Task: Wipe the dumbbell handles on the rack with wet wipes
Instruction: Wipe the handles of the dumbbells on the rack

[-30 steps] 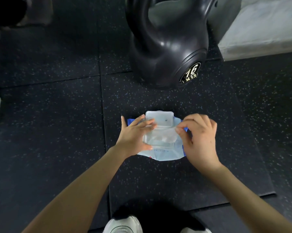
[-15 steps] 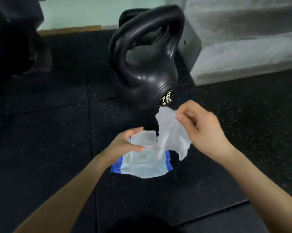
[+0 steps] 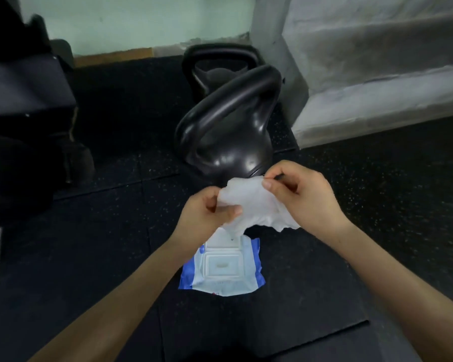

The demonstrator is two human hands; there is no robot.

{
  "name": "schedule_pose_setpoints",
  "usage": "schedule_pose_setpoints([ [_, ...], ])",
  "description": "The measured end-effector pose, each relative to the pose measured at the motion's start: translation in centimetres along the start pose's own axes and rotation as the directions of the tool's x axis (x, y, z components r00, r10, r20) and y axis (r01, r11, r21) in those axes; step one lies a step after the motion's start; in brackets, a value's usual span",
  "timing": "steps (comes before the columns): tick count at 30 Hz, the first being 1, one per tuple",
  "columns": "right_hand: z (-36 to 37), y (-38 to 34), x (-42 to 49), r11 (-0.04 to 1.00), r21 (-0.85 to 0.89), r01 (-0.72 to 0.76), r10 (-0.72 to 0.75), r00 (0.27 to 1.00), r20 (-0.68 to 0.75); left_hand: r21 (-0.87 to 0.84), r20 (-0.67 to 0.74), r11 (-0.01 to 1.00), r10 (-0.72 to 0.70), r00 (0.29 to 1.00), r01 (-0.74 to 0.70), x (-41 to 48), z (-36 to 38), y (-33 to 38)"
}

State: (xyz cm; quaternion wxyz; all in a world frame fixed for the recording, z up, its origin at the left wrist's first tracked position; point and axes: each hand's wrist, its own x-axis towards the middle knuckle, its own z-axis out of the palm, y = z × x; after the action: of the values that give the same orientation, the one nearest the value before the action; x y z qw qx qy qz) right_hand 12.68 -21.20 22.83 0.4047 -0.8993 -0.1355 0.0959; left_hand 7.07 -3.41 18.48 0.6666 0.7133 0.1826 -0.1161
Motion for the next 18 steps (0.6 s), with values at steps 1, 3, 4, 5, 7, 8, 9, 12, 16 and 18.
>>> schedule_pose_setpoints([
  [1,-0.6,-0.8,0.0,0.998,0.010,-0.057,0.057,0.998,-0.013,0.038,-0.040,0.999,-0.036,0.999,0.038,-0.9,-0.2,1.5],
  [3,-2.3,-2.9,-0.1,0.984,0.042,-0.172,0.172,0.985,-0.015,0.139,-0.094,0.985,-0.088,0.992,0.100,-3.1,-0.7,5.1],
  [4,-3.4,-4.3,-0.1,0.975,0.040,-0.219,0.220,0.976,-0.001,0.187,-0.104,0.976,-0.095,0.990,0.114,-4.2,-1.0,7.0],
  [5,-4.6,-5.9,-0.2,0.967,0.026,-0.254,0.253,0.967,0.017,0.230,-0.110,0.967,-0.090,0.990,0.113,-5.4,-1.4,9.1],
  [7,-7.3,-9.2,-0.2,0.952,0.025,-0.305,0.304,0.952,0.041,0.289,-0.118,0.952,-0.072,0.990,0.103,-7.8,-2.3,13.5],
  [8,-8.8,-10.9,-0.3,0.945,0.041,-0.326,0.324,0.945,0.051,0.312,-0.122,0.945,-0.062,0.991,0.098,-9.0,-2.8,15.9],
  [9,-10.3,-12.7,-0.4,0.938,0.058,-0.342,0.338,0.939,0.059,0.345,-0.119,0.935,-0.043,0.992,0.082,-10.2,-3.3,18.4],
  [12,-15.2,-18.7,-1.0,0.928,0.071,-0.365,0.361,0.930,0.067,0.456,-0.106,0.890,0.033,0.994,0.019,-14.1,-5.0,26.7],
  [16,-21.8,-27.3,-2.4,0.905,0.080,-0.417,0.407,0.906,0.114,0.483,-0.148,0.875,0.075,0.986,0.006,-19.7,-6.9,38.2],
  [18,-24.4,-31.9,-3.7,0.883,0.126,-0.452,0.430,0.887,0.169,0.512,-0.161,0.859,0.099,0.982,-0.003,-22.4,-7.7,43.7],
])
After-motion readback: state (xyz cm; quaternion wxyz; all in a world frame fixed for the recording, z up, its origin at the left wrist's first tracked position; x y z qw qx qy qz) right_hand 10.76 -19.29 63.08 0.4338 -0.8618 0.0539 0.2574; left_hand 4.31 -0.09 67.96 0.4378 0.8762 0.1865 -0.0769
